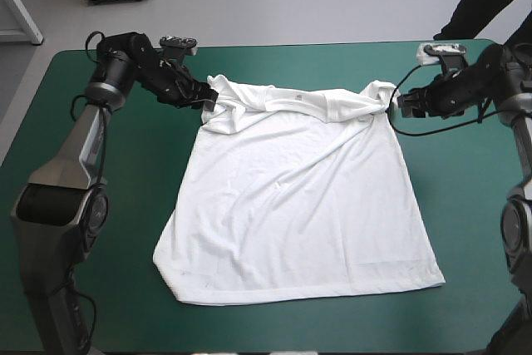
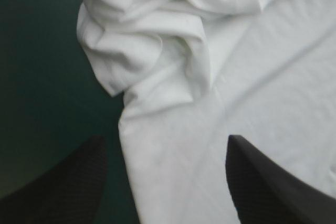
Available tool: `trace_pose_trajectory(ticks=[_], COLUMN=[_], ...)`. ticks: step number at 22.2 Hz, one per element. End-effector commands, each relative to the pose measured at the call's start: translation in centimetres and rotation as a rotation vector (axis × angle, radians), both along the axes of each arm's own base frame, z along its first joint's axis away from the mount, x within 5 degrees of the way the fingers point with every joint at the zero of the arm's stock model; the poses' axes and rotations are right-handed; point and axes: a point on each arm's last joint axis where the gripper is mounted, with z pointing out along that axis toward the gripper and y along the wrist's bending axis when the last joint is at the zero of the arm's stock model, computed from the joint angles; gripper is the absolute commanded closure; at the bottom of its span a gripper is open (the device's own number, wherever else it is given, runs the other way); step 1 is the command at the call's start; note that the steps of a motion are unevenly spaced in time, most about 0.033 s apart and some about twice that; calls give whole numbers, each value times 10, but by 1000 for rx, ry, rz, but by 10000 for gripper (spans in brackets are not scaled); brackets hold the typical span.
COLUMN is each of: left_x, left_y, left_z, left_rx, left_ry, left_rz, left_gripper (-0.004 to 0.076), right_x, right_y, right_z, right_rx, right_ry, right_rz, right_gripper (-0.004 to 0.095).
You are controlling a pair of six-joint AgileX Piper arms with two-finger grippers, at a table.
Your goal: Fold the cloth
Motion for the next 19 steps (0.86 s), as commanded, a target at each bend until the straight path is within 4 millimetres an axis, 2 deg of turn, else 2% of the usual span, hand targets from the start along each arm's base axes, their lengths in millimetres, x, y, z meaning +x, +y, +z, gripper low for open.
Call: trace_pose_trajectory(ticks=[1, 4, 6, 7, 8, 9, 10, 11, 12, 15, 19], left_x=[-63, -112, -145, -158, -188, -198, -222, -231, -247, -261, -260], left_y=[7, 16, 23, 26, 31, 32, 34, 35, 34, 34, 35], left_z=[53, 64, 63, 58, 53, 51, 43, 40, 24, -15, -37], left_rx=[-13, 0, 16, 28, 34, 34, 41, 49, 64, 83, 95], left_ry=[-21, -16, -5, 13, 22, 21, 12, 4, 40, 165, 153], left_rz=[-5, -2, 0, 1, 1, 2, -7, -12, -33, -49, -43], left_gripper=[254, 254, 254, 254, 254, 254, 254, 254, 254, 254, 254], right_x=[-49, -82, -102, -109, -126, -133, -144, -150, -159, -170, -182], right_y=[7, 11, 15, 17, 25, 30, 38, 43, 51, 56, 56], right_z=[37, 45, 51, 51, 54, 56, 56, 55, 53, 54, 45], right_rx=[21, 30, 35, 31, 10, -6, -33, -48, -73, -153, -163], right_ry=[-98, -123, -143, -145, -157, -158, -148, -136, -103, -67, -35], right_rz=[-9, -21, -22, -18, 4, 20, 44, 61, 81, 94, 99], right_gripper=[344, 344, 345, 345, 345, 345, 345, 344, 345, 344, 345])
